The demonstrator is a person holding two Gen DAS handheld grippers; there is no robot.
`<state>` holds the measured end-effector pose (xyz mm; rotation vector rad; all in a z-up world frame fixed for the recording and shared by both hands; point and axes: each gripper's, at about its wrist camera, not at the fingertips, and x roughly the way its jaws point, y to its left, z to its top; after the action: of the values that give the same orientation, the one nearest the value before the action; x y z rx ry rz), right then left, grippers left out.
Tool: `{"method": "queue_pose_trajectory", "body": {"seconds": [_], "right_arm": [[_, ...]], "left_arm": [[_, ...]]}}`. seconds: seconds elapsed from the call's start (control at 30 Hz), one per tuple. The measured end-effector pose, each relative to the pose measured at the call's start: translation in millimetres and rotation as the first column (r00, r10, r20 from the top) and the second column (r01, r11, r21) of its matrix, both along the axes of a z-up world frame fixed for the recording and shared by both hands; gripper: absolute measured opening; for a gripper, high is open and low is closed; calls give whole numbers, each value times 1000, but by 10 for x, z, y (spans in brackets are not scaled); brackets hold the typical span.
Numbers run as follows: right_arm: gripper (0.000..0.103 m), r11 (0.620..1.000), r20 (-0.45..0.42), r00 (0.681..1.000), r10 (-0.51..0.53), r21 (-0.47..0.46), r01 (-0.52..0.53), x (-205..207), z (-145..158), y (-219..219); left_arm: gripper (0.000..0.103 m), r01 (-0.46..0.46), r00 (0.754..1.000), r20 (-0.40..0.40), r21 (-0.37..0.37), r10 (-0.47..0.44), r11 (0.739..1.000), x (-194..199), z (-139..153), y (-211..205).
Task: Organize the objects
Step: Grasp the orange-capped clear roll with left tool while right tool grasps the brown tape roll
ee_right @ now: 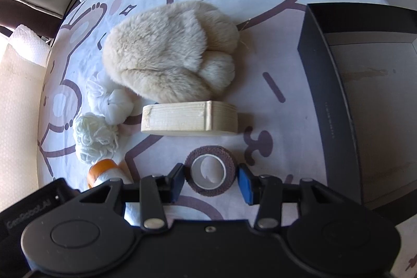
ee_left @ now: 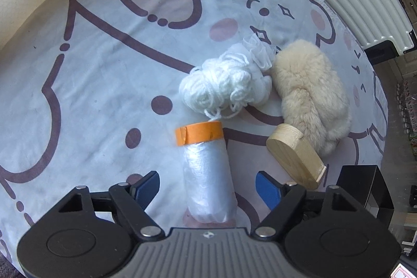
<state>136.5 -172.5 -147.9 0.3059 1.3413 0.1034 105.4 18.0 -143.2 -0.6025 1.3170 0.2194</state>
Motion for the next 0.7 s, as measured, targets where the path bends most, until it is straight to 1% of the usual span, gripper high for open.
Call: {"method": "queue_pose_trajectory", "body": {"seconds": [0.07,0.13,0.17,0.23,0.27,0.33,0.4,0.43,0.47,0.53,0.57,0.6,0.7], "right_arm": [[45,1000,2,1000,2,-4,-2,-18,4,-28],[45,1000,3,1000,5,-7,-5,-18,4,-51],[45,1000,2,1000,5,-4,-5,-19,4,-61],[45,1000,2,1000,6,2,-6,-19,5,-77],[45,1000,1,1000,11,4,-11,-17,7,-80],[45,1000,0,1000,27,4,-27,-23,12,-76],[45,999,-2,999,46,2,-46,-27,17,-57],[45,999,-1,999,54,1,-54,-32,20,-45],[45,998,-2,998,61,1,-61,-33,24,-37],[45,997,-1,997,79,-4,-79,-48,34,-19],[45,996,-2,996,89,-9,-89,-56,35,-8],[45,995,-5,995,102,-18,-102,-64,34,2],[45,984,-20,986,163,-64,-164,-107,18,40]], "left_arm": [[73,-1,1000,-11,16,1,1000,14,-40,-29],[67,-1,1000,-22,31,2,1000,26,-83,-48],[65,6,1000,-26,41,-5,999,35,-101,-56],[57,34,999,-34,59,-32,998,57,-141,-78],[55,54,998,-38,61,-52,997,68,-157,-83],[44,109,993,-53,75,-105,991,96,-174,-108],[44,190,981,-56,104,-185,976,121,-162,-140],[44,236,971,-58,123,-231,964,130,-152,-159],[44,288,958,-60,148,-282,946,134,-139,-181],[44,399,917,-70,207,-394,893,128,-115,-234],[44,458,888,-84,237,-452,857,116,-110,-265],[44,516,855,-101,263,-509,815,97,-109,-297],[44,665,740,-154,318,-655,676,9,-132,-400]]}}
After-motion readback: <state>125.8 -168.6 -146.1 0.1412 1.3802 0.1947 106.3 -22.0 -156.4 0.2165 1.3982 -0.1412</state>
